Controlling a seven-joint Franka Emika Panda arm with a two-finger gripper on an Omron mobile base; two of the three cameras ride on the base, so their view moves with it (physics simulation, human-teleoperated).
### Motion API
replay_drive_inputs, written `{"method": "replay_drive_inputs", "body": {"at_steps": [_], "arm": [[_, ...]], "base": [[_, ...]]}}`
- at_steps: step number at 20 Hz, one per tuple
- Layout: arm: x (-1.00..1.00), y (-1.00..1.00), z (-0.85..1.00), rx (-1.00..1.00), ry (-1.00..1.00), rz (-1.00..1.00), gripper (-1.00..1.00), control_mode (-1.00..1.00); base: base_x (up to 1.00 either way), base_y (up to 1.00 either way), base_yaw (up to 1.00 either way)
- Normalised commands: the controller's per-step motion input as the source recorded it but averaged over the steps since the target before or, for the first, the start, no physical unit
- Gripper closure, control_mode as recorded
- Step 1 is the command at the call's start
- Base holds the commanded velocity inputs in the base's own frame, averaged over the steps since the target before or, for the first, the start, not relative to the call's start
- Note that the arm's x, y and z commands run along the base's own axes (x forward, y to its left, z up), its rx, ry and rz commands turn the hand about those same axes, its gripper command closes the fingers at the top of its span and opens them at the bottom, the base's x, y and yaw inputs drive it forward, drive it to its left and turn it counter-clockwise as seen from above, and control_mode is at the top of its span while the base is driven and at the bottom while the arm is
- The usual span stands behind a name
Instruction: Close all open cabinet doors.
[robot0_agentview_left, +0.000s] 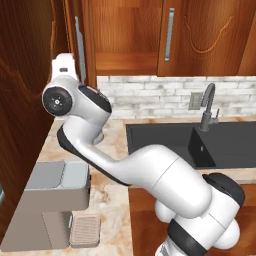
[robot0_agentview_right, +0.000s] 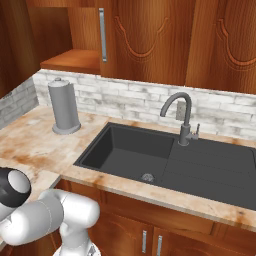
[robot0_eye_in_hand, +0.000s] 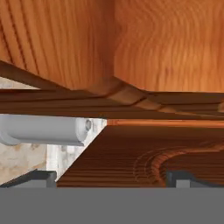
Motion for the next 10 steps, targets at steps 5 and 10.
{"method": "replay_drive_inputs", "body": {"at_steps": [5,10], "arm": [[0.11,-0.42,0.0,-0.01,0.0,-0.08,-1.0,-1.0],[0.01,-0.5,0.0,0.0,0.0,-0.06,-1.0,-1.0]], "base": [[0.0,0.0,0.0],[0.0,0.0,0.0]]}}
